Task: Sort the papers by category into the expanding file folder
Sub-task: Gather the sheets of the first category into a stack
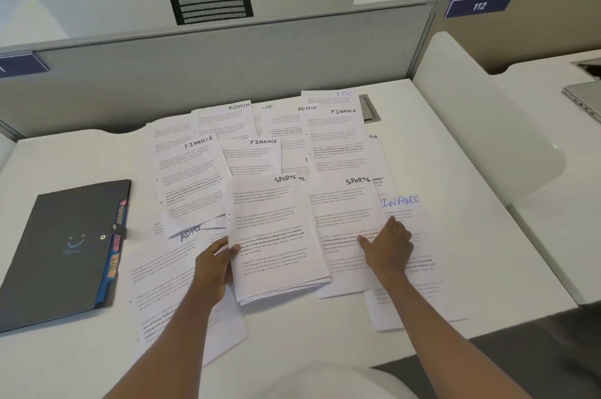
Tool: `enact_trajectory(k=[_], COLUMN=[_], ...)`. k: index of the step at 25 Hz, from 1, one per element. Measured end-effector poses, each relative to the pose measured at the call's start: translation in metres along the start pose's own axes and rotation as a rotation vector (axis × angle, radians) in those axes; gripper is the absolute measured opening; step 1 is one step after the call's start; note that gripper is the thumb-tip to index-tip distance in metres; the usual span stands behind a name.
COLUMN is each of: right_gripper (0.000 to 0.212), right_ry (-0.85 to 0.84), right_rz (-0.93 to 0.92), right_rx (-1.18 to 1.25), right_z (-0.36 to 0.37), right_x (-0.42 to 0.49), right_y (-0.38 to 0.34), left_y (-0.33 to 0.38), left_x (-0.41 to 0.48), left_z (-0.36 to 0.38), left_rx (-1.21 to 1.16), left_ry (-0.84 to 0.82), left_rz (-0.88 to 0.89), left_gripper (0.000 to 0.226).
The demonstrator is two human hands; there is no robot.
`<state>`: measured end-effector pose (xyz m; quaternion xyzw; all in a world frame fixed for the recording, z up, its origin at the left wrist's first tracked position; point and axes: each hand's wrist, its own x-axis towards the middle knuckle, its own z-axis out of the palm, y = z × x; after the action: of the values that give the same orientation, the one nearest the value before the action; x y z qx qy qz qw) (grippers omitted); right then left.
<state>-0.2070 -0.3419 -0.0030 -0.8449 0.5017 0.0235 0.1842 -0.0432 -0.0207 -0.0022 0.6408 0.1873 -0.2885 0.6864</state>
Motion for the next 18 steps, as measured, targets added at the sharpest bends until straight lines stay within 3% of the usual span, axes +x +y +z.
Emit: enact_trajectory(k=[10,12,15,18], right_gripper=[0.075,0.054,0.004,0.008], right_ry=[-0.036,-0.002,0.062,0.121], right_rz=[0.098,0.089,0.025,-0.02], right_rx=[0.033,0.055,0.195,0.305], right_z=[-0.018,-0.02,-0.025,-0.043], right_x=[0.01,0.011,0.005,-0.006], right_y=[-0.018,-0.019,-0.022,-0.037], left_y=[0.003,0.002,0.002,0.0], left_x=[-0.009,-0.01,-0.011,-0.012], left_z=[-0.016,-0.017,-0.019,-0.019], left_rx=[0.04,0.049,0.064,0.082], left_ry=[-0.018,-0.013,0.002,0.012], left_rz=[-0.024,-0.026,-0.025,-0.019], left_gripper=[0.022,0.021,0.019,0.019])
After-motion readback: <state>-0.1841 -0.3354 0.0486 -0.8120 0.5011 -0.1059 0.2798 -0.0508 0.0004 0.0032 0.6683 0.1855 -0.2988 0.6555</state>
